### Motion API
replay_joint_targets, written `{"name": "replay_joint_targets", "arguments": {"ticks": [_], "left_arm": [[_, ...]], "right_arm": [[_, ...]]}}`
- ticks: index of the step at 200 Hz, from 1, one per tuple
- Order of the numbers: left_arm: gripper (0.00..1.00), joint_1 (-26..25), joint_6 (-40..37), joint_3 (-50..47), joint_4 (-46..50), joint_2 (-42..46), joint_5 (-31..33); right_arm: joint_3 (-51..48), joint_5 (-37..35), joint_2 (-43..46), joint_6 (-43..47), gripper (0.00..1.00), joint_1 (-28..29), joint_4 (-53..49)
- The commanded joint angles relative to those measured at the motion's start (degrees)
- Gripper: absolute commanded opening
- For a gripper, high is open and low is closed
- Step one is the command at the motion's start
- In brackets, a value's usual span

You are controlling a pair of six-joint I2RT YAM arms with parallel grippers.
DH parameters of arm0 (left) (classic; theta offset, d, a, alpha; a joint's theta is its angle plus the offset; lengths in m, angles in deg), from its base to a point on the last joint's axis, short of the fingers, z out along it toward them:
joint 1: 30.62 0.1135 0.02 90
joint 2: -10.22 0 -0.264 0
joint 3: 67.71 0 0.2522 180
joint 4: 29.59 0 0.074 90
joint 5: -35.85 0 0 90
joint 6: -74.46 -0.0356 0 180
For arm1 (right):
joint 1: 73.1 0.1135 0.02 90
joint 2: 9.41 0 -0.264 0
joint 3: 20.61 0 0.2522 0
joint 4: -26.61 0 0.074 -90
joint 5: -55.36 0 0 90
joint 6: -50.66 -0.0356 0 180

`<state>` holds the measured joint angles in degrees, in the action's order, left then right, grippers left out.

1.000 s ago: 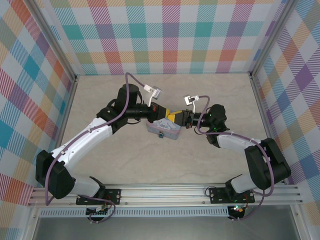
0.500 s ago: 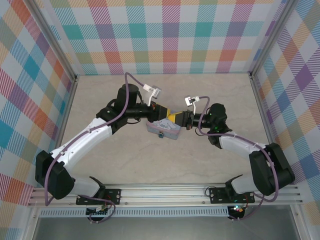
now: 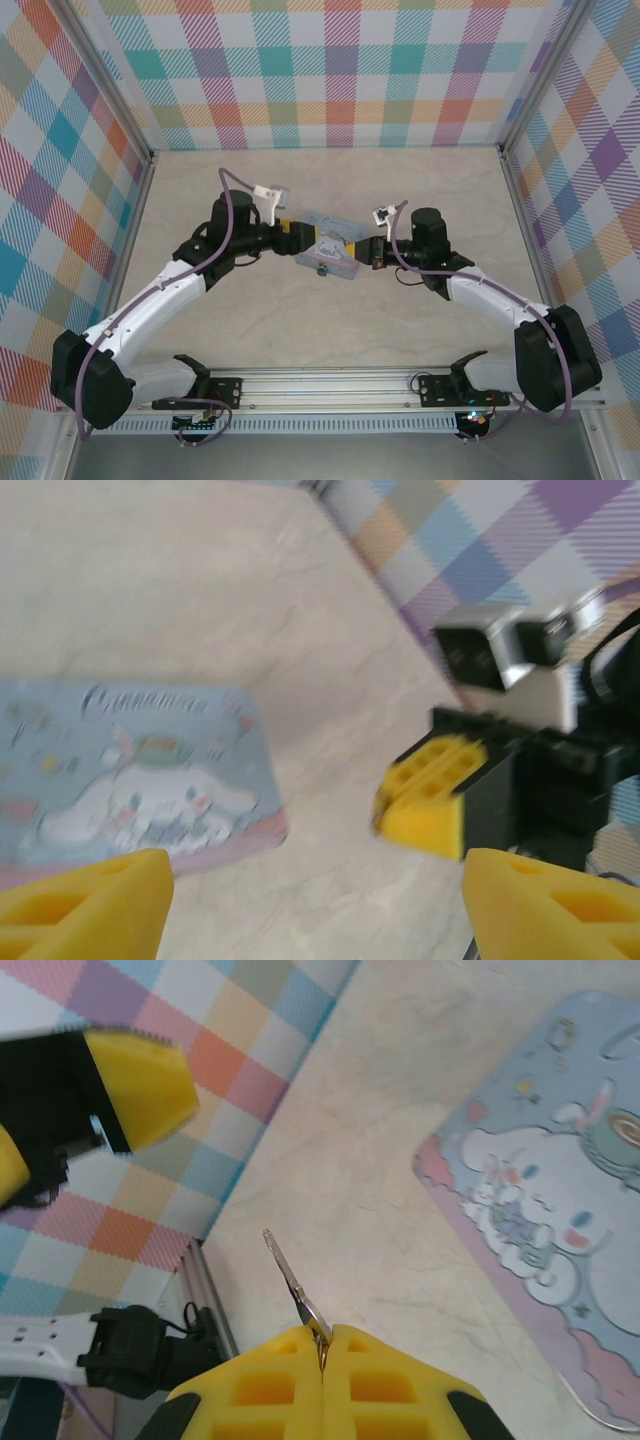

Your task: Unlock a padlock with a key

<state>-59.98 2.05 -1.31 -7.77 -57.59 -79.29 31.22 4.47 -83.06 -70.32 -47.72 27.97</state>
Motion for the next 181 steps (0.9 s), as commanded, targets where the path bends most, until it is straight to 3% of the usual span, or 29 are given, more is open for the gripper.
{"name": "replay_joint_targets", "arguments": {"ticks": [1,29,77,119,181], "left_arm": [[0.82,0.5,1.8,-6.3,-4.0,3.7,0.8],[0.9,0.4,0.4,-14.3,-8.7,5.4,0.5],[0.94,0.4,-4.2,-21.9,-19.8,0.6,0.1],[0.93,-0.2,-6.2,-22.8,-27.6,-7.0,-2.3],[0.92,-1.6,-7.1,-22.8,-31.0,-11.8,-2.5]], "right_arm": [[1.6,-4.3,-3.4,0.1,0.03,0.4,-1.6],[2.9,-6.1,-8.8,-2.8,0.03,0.4,2.0],[6.1,-7.9,-15.7,-4.2,0.03,0.4,4.3],[8.1,-8.0,-20.0,-5.1,0.03,0.4,5.0],[8.3,-6.1,-24.3,-6.7,0.03,0.4,8.8]]}}
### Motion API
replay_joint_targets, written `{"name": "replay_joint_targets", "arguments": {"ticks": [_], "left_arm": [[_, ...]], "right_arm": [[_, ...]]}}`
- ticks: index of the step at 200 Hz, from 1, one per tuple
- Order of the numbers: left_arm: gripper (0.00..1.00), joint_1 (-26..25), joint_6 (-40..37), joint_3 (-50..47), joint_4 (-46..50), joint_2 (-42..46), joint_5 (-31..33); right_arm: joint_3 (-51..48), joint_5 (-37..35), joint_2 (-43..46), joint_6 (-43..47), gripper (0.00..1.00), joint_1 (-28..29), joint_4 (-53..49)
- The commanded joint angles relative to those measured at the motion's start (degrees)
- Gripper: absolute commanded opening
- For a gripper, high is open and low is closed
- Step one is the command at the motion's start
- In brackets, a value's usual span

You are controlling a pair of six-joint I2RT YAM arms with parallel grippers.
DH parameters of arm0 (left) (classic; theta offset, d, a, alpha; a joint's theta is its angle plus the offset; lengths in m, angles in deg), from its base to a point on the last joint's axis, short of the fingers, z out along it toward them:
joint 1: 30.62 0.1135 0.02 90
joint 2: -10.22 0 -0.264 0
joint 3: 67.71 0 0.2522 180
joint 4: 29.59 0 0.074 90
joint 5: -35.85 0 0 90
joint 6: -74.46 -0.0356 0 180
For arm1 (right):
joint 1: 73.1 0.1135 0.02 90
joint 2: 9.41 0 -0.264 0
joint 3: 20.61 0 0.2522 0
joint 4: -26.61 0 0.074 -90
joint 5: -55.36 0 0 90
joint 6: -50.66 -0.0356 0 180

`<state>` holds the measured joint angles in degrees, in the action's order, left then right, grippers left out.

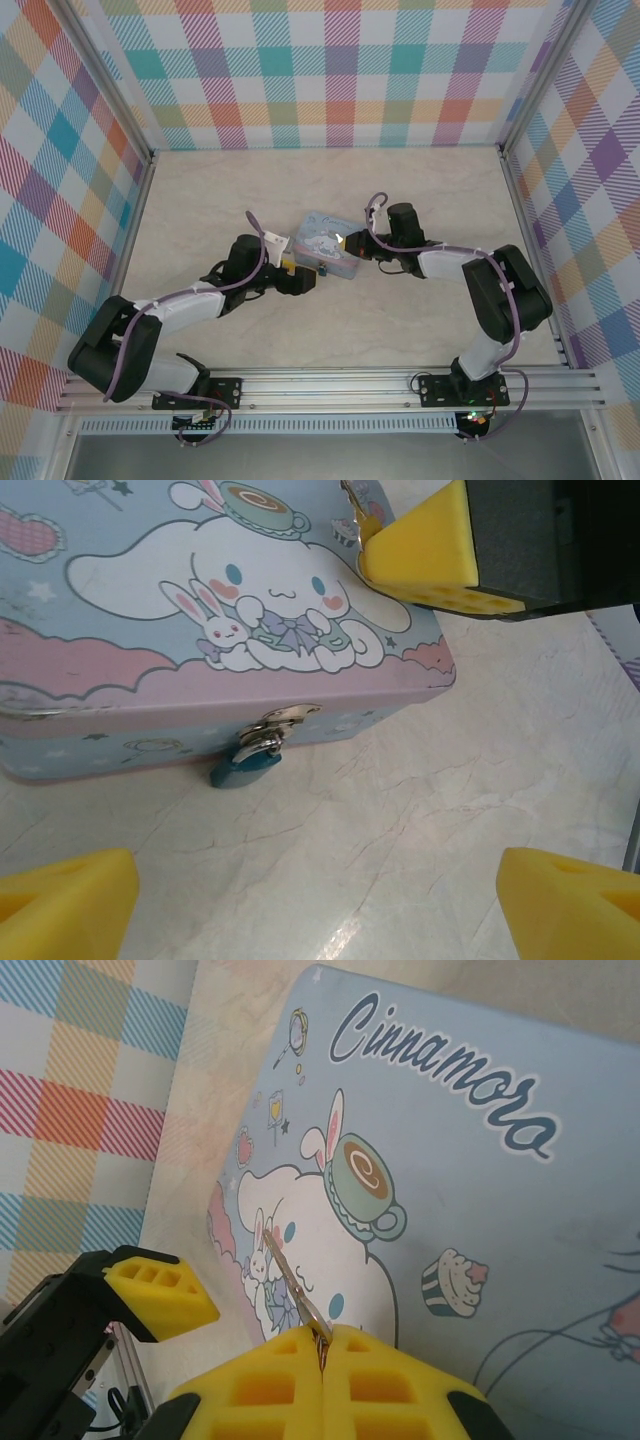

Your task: Unlock a padlock with a key

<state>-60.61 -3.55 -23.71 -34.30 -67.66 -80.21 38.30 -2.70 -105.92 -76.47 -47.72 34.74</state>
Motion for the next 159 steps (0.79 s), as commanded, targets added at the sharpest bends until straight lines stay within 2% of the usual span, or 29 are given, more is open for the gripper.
{"name": "replay_joint_targets", "arguments": {"ticks": [1,74,124,159], "left_arm": [[0.92,-1.1,-1.5,-0.4,-4.5,-1.8,-1.5],[0.9,-3.4,-0.5,0.5,-12.0,-9.7,0.3],[0.87,-4.0,-0.1,-0.3,-17.2,-13.2,5.1],[0.87,-4.0,0.3,0.3,-19.5,-16.3,4.9]], "right_arm": [[1.2,1.0,-1.4,-0.5,0.03,0.4,1.9],[0.6,-1.7,-1.5,0.5,0.03,0.4,-4.9],[0.4,-1.2,-1.8,0.5,0.02,0.4,-5.3],[0.7,-1.1,-1.9,0.5,0.03,0.4,-5.5]]}}
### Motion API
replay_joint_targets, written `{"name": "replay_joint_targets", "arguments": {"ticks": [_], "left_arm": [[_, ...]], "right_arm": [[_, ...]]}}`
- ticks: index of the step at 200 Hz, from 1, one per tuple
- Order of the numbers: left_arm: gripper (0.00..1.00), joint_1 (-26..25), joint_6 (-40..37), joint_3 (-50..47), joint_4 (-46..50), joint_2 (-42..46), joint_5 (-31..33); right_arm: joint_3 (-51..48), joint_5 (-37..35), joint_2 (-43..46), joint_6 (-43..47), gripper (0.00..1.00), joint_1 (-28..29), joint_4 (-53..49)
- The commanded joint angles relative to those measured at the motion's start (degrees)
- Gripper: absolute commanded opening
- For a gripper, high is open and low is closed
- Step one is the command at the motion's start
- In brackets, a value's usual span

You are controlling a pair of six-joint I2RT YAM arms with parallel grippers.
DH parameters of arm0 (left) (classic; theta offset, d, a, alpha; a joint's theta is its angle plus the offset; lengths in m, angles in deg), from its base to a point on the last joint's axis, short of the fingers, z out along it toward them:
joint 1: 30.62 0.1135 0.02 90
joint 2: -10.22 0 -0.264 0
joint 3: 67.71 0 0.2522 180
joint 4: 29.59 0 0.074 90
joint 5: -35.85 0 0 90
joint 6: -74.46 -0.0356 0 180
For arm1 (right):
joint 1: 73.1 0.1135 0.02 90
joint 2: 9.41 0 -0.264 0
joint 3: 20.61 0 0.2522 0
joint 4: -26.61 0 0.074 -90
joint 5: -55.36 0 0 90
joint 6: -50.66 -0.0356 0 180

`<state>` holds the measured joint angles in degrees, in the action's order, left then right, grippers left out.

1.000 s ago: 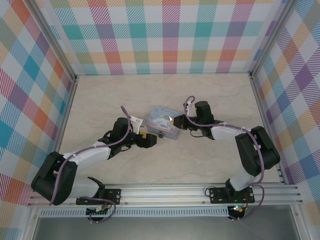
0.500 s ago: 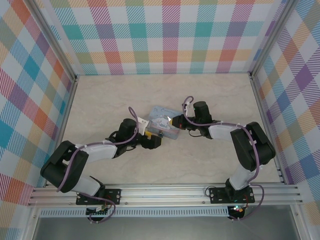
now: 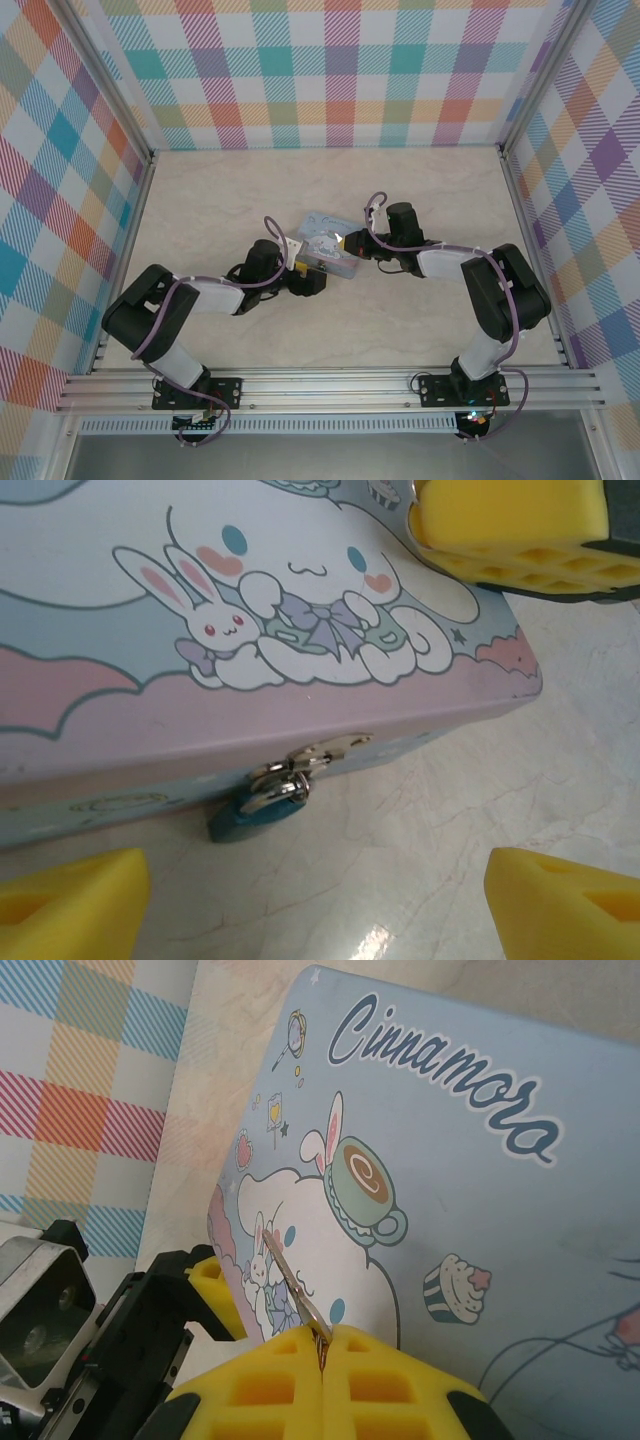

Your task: Unlock a padlock with a key

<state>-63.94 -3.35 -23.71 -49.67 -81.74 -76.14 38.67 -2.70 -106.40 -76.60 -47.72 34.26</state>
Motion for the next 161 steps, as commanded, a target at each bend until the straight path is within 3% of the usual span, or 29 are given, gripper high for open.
{"name": "replay_joint_targets", "arguments": {"ticks": [1,122,161], "left_arm": [[0.87,-0.7,0.2,0.3,-4.2,-2.4,0.8],[0.79,-1.0,2.6,3.2,-8.1,-9.6,-1.0],[0.69,-1.0,2.5,5.2,-7.8,-11.1,-4.2]], "right_arm": [[0.3,-1.1,-1.4,0.6,0.03,0.4,-5.0],[-0.3,-0.7,-1.0,0.5,0.03,0.4,-5.4],[-0.5,-0.8,-0.9,0.4,0.03,0.4,-5.5]]}}
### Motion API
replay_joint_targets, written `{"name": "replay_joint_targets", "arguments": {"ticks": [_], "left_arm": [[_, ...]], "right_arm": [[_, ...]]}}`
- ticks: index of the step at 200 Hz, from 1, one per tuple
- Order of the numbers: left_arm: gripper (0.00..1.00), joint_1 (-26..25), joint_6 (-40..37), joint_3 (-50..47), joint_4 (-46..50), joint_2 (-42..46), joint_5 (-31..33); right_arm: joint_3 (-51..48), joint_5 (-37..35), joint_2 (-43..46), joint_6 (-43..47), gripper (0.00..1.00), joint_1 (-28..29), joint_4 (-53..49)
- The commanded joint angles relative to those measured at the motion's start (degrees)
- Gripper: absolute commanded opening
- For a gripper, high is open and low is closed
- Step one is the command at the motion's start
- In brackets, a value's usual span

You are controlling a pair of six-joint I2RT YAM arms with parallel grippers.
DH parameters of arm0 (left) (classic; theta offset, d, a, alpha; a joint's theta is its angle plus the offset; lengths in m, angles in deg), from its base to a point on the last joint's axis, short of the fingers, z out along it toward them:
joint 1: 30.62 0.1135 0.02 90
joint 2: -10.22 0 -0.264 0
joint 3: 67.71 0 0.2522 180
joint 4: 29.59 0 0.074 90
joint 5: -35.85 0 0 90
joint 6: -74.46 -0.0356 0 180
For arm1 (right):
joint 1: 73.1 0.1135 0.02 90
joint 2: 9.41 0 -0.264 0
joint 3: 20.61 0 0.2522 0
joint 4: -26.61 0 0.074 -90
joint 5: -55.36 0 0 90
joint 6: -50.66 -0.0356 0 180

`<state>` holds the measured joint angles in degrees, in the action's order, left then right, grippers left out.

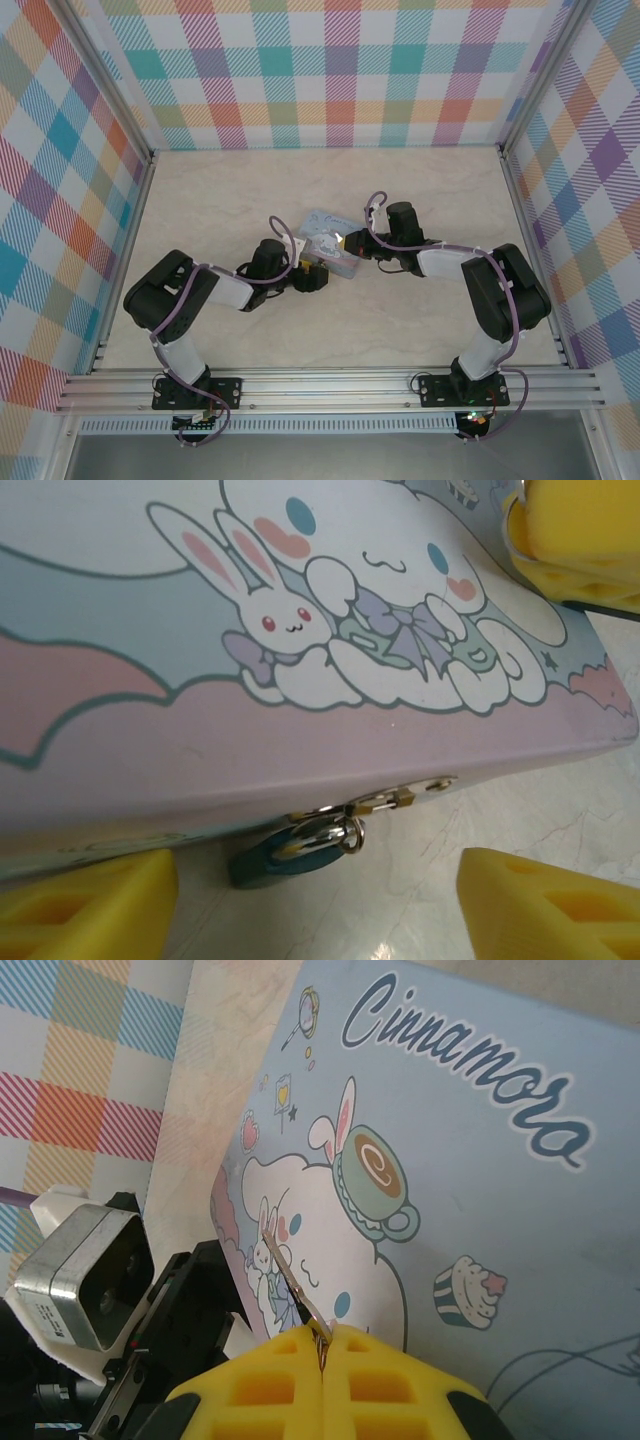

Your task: Unlock a padlock with a key

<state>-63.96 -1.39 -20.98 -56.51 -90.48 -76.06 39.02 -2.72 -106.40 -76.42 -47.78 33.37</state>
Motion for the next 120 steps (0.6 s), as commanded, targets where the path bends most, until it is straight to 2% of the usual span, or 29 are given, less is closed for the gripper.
{"name": "replay_joint_targets", "arguments": {"ticks": [1,120], "left_arm": [[0.69,-1.0,0.5,2.5,-1.0,-2.4,-4.3],[0.53,-1.7,2.1,6.1,-2.1,-5.7,-6.0]], "right_arm": [[-0.8,-0.7,-0.9,0.3,0.03,0.4,-4.6],[-1.7,-1.1,-0.2,0.0,0.03,0.4,-4.5]]}}
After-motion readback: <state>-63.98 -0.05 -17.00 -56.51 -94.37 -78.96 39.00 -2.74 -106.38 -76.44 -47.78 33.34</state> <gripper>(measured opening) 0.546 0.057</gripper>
